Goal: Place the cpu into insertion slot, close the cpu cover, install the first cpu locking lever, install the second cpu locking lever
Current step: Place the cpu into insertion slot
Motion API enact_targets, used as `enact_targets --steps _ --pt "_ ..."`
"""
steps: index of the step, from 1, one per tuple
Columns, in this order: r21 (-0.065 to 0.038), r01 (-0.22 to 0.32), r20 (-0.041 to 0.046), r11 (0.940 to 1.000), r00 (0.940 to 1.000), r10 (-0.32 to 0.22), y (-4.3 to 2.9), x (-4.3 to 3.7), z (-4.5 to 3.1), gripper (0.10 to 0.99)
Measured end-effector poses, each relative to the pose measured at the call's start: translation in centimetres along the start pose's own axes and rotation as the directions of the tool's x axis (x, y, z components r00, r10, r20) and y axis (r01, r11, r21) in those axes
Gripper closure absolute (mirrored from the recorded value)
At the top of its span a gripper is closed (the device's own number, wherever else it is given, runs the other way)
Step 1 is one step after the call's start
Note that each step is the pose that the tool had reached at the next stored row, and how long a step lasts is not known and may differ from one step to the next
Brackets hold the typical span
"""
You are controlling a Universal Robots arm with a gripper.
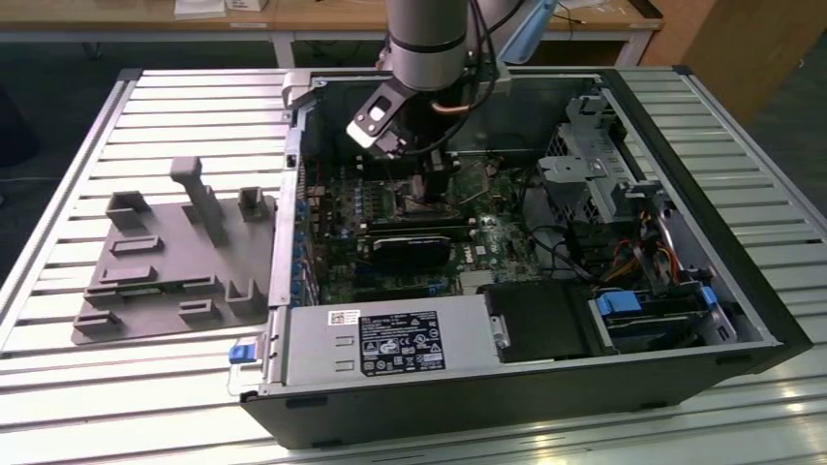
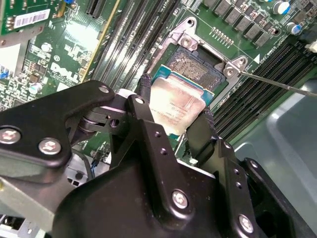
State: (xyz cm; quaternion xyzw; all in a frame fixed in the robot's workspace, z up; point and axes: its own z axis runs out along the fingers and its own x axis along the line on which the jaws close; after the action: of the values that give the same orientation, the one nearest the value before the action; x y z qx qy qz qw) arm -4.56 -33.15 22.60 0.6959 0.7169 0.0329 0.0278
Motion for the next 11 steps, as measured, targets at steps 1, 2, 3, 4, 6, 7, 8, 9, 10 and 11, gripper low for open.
enact_targets --steps 1,2,3,4,6,7,8,9,10,11 --pt "0.000 0.000 0.0000 1.0000 1.0000 0.000 -0.04 0.06 0.08 0.545" --pt "0.000 0.000 -0.0002 1.0000 1.0000 0.000 -0.09 0.13 0.16 0.545" --pt "0.000 0.000 -0.0002 1.0000 1.0000 0.000 -0.13 0.21 0.23 0.545" --pt "0.000 0.000 -0.0001 1.0000 1.0000 0.000 -0.17 0.28 0.29 0.545" --pt "0.000 0.000 -0.0001 1.0000 1.0000 0.000 -0.25 0.41 0.41 0.545" --pt "0.000 -0.001 0.0000 1.0000 1.0000 0.001 -0.26 0.45 0.48 0.545" --pt "0.000 -0.003 0.0004 1.0000 1.0000 0.003 -0.28 0.46 0.55 0.545" --pt "0.000 -0.006 0.0007 1.0000 1.0000 0.006 -0.30 0.47 0.63 0.545" --pt "0.000 -0.008 0.0010 1.0000 1.0000 0.008 -0.32 0.49 0.71 0.545" --pt "0.000 -0.010 0.0011 0.9999 0.9999 0.010 -0.35 0.52 0.82 0.545"
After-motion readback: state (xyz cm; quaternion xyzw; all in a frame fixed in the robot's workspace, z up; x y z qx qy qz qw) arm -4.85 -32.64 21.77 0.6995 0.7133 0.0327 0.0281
